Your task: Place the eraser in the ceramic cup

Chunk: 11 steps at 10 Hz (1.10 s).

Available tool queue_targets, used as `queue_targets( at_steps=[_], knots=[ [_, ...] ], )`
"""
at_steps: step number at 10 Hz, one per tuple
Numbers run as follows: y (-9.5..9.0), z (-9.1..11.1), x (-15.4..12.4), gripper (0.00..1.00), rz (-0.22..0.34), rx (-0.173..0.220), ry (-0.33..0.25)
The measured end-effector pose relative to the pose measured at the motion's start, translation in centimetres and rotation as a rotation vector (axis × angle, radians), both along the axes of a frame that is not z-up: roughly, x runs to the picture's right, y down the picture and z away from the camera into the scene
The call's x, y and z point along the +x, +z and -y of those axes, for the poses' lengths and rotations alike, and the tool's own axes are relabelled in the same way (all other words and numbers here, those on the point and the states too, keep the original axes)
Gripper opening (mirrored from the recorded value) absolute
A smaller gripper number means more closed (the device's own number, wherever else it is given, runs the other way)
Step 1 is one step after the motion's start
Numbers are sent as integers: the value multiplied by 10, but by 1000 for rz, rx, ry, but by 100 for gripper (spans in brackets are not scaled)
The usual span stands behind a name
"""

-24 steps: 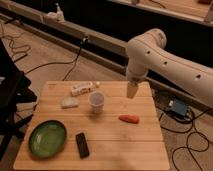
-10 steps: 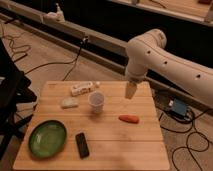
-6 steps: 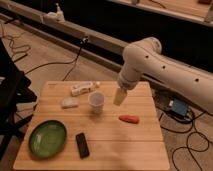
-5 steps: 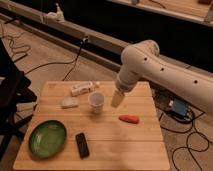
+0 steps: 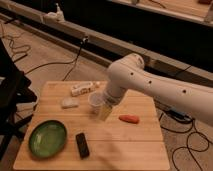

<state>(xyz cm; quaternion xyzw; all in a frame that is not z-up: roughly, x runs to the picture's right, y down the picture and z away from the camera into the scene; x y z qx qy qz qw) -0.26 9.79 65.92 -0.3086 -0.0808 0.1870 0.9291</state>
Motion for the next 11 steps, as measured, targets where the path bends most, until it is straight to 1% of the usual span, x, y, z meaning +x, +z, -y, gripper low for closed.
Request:
queue_targets(
  at_steps=[1,2,3,7,9,11],
  knots=[
    [1,-13,-16,72,18,12,-29],
    [2,-26,-32,72,47,13,-54],
    [3,-29,-35,72,53,16,-62],
    [3,-28,-34,72,49,16,-60],
    [10,-29,-28,72,12,4,-39],
    [24,-40,-34,72,-31,-35,24]
  ],
)
